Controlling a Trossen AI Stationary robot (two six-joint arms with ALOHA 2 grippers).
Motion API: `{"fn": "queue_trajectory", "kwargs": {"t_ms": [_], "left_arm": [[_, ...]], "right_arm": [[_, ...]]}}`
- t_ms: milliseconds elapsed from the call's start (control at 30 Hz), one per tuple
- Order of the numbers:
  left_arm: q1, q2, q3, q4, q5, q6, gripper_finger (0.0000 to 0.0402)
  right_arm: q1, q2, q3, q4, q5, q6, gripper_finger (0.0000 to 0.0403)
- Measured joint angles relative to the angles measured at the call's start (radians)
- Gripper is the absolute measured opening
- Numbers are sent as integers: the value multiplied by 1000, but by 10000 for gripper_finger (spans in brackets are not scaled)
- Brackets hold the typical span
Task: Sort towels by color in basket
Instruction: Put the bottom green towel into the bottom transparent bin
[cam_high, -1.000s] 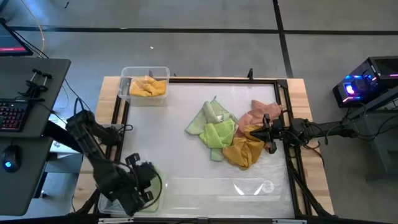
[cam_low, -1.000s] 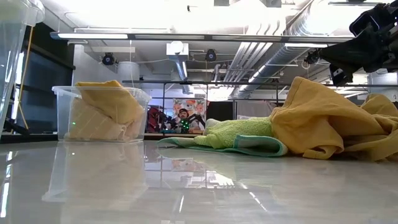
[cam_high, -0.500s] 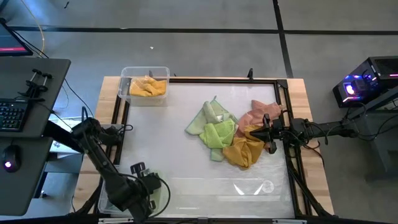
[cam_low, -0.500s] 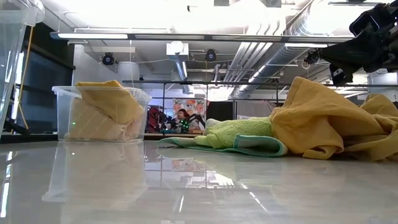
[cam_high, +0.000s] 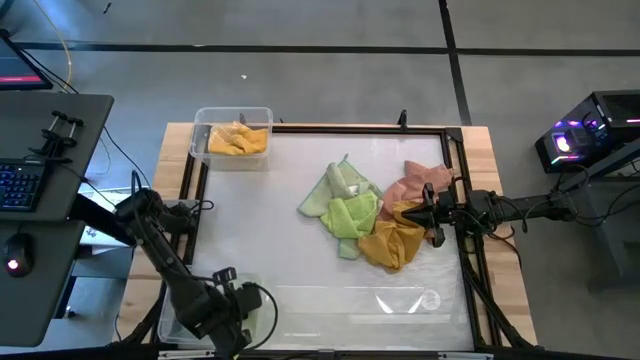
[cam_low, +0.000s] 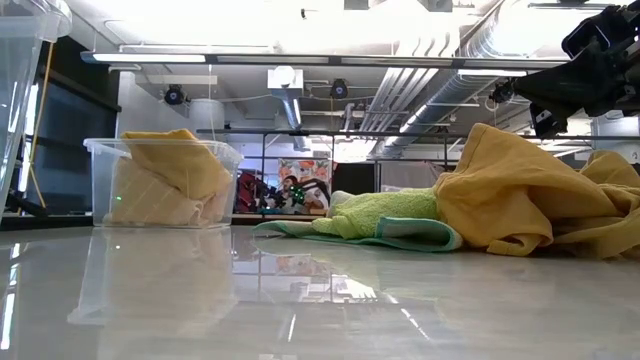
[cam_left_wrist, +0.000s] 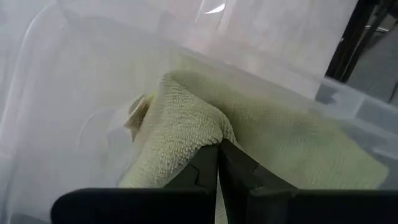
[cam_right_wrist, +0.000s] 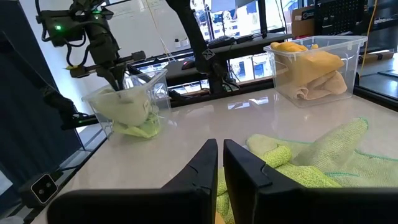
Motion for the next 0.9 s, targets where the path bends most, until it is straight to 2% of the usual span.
{"fn": "queue_trajectory", "kwargs": {"t_ms": [333,500,567,633,667,800,833,900], "left_arm": [[73,-16,0,-10,108,62,0],[88,-110,0,-79,151,-9,0],[77,-157,0,-109,128,-40,0],[64,-204,0,-119,27,-36,0],[54,-225,0,-118,-55,-13,0],[33,-267,0,-77,-482,125,0],[41,-270,0,-57,-546,160,0],[72,-272,0,-13,-572,242,0]], "right_arm": [[0,0,0,0,0,0,22],[0,0,0,0,0,0,22],[0,0,0,0,0,0,22],[0,0,0,0,0,0,22],[0,0,0,0,0,0,22],[0,0,0,0,0,0,22],[0,0,0,0,0,0,22],[0,0,0,0,0,0,22]]}}
